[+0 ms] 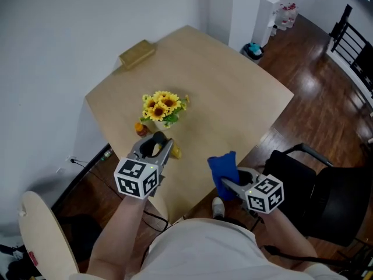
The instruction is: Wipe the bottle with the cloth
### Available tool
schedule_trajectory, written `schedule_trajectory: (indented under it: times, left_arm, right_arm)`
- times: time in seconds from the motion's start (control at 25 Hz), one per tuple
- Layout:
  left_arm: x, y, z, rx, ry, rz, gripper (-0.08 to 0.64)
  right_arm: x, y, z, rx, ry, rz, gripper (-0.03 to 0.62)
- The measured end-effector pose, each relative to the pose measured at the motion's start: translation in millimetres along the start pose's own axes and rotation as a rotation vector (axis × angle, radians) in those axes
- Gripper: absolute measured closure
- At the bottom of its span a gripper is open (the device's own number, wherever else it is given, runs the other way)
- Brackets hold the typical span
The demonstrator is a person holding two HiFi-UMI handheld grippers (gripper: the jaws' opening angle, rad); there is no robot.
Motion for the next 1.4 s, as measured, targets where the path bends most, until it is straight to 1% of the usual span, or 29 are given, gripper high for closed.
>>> schedule_trajectory:
  times: [0.2,0.36,0.52,0.6,0.76,0.96,1.04,1.12,1.24,1.4]
  left_arm:
    - [44,-16,38,-0.053,-0.003,-0.121,0.402]
    - [70,-26,64,-0.086,0.005,-0.214,0.402]
    - [88,-31,83,-0.094,0.004,-0.265,0.402]
    - [94,-32,87,-0.089,0.01,-0.288,0.4]
    - [100,-31,89,-0.073,0.02,-0.316,0.399]
    - [97,-28,90,-0.071,0.008,-0.346,0.389]
    - [95,-27,90,-0.064,-0.007,-0.358,0.34]
    - [86,-21,87,-0.043,-0.016,-0.381,0.324]
    - [56,-2,84,-0.025,-0.009,-0.407,0.322]
    - [-4,30,89,-0.025,-0.014,-0.41,0.342]
  right_arm:
    - [-37,7,11,0.001,0.005,0.037,0.439]
    - [-55,15,14,0.0,-0.021,0.065,0.439]
    - [-66,20,12,-0.025,-0.057,0.071,0.439]
    - [-70,24,9,-0.037,-0.061,0.068,0.439]
    - [-69,34,6,-0.091,-0.084,0.065,0.439]
    - [-65,38,0,-0.15,-0.081,0.02,0.439]
    - [-63,40,-2,-0.171,-0.076,-0.002,0.439]
    - [-62,41,-2,-0.18,-0.064,-0.026,0.439]
    - [-60,44,-4,-0.208,-0.045,-0.067,0.439]
    - [-48,45,0,-0.256,-0.036,-0.131,0.439]
Point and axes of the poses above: the fingertips, and each gripper's own axes: x forward along the fingers, y to its right, z out of its underside, the point moved 9 cm from there along -x, backward along the fingers
